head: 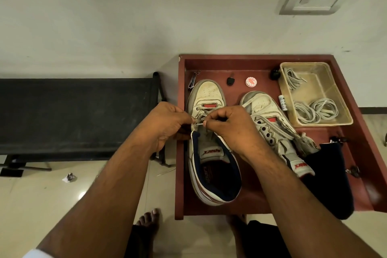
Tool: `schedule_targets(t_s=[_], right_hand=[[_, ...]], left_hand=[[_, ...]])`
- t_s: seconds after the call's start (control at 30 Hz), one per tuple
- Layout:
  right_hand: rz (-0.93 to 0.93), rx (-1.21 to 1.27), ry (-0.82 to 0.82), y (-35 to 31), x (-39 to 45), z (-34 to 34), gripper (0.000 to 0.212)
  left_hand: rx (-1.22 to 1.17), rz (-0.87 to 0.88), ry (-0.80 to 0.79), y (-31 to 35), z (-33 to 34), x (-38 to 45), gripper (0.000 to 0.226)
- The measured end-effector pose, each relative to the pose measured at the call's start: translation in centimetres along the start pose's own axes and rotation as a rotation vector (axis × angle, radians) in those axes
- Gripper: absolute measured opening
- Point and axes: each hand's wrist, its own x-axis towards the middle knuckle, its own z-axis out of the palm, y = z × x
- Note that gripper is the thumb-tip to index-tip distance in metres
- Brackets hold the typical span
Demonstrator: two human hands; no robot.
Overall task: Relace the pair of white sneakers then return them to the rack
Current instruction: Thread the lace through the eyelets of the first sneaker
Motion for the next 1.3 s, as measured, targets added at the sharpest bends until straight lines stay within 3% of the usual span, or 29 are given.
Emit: schedule_targets(t_s=[0.3, 0.43, 0.73, 0.93, 1.03, 1.17, 1.23, 1.3], right_hand=[[-0.02, -0.03, 0.032, 0.4, 0.2, -0.4, 0.017], [-0.017, 0.028, 0.006, 0.4, 0.2, -0.5, 0.012], [-0.063, -0.111, 0.034, 0.7, 0.3, 0.7, 0.005], [-0.071, -0.213, -0.057, 0.5, 0.5, -0.1, 0.009], [-0.062, -0.281, -0.098, 0.5, 0.5, -0.8, 0.011], [-0.093, -0.494, -0.027, 0.0, 0.5, -1.7, 0.019], [-0.115, -0.604, 0.004, -0.6, 0.2, -1.8, 0.023], [-0.114, -0.664, 0.004, -0.9, 0.0, -1.8, 0.025]], left_hand=[[0.015, 0.002, 0.012, 0.1, 0.2, 0.1, 0.012], [0.023, 0.006, 0.015, 0.2, 0.1, 0.0, 0.013], [0.103, 0.022, -0.061, -0.1, -0.4, 0.2, 0.015], [0.477, 0.092, -0.015, 0.2, -1.1, -0.5, 0.009], [0.712, 0.063, 0.108, 0.8, -4.8, -1.8, 0.007], [0.968, -0.093, 0.3, 0.7, -9.6, -4.0, 0.009], [0.984, 0.011, 0.333, 0.3, -8.0, -4.4, 0.01], [0.776, 0.195, 0.255, -0.1, -4.2, -4.2, 0.018]])
